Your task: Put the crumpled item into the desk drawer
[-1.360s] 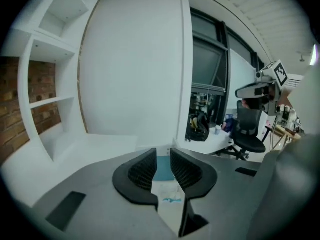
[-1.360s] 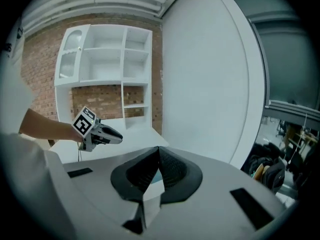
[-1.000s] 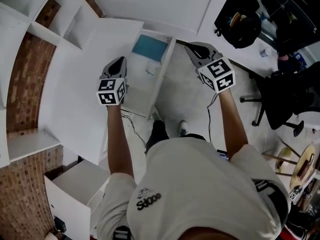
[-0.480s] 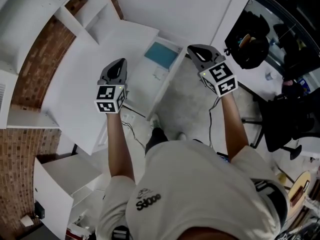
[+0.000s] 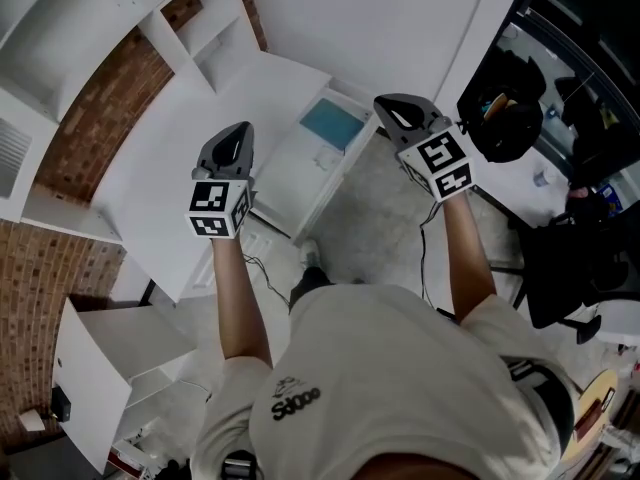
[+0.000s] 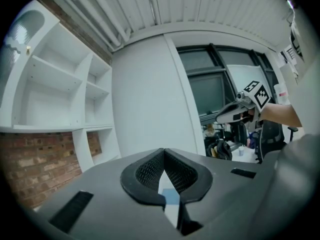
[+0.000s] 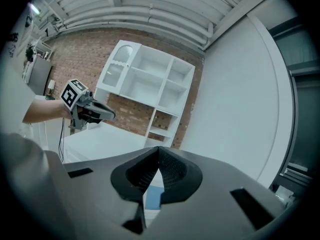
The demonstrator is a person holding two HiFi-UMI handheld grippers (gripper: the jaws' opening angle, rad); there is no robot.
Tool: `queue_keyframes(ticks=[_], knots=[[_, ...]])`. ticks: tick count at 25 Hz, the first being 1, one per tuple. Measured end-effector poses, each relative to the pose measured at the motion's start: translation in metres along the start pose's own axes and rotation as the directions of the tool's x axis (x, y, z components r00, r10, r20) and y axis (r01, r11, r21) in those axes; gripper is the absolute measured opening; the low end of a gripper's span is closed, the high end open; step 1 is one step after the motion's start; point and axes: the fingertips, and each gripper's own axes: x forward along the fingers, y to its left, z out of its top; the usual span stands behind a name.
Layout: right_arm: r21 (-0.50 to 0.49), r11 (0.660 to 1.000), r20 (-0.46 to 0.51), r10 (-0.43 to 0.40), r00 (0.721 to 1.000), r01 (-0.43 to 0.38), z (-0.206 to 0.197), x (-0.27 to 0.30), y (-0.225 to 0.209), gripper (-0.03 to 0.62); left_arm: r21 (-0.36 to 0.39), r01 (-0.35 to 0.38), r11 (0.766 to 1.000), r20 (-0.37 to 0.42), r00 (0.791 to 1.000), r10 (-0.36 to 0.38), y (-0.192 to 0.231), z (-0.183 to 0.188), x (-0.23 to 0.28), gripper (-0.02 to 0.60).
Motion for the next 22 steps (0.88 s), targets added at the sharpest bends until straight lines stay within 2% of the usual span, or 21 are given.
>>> queue_keyframes(ticks=[7,11,22], knots=[[-0.032,0.999,0.055,0.036,0.998,-0.034,0.029,-0.015,0.018,0.003,0.011,-0.017,1.0,0.044,0.999,0.016,-0.01,0.024,-0.029,0.018],[-0.027,0.998,0.073,0.058,0.996,-0.056,0.036,-0.02,0.025,0.003,0.014,0.006,1.0,0.066,0.998,-0.007,-0.021,0.035,-0.038,0.018],[-0.029,0.996,0.092,0.084,0.992,-0.082,0.046,-0.029,0.041,0.003,0.076,0.029,0.997,0.069,0.997,-0.034,-0.043,0.05,-0.052,0.018]])
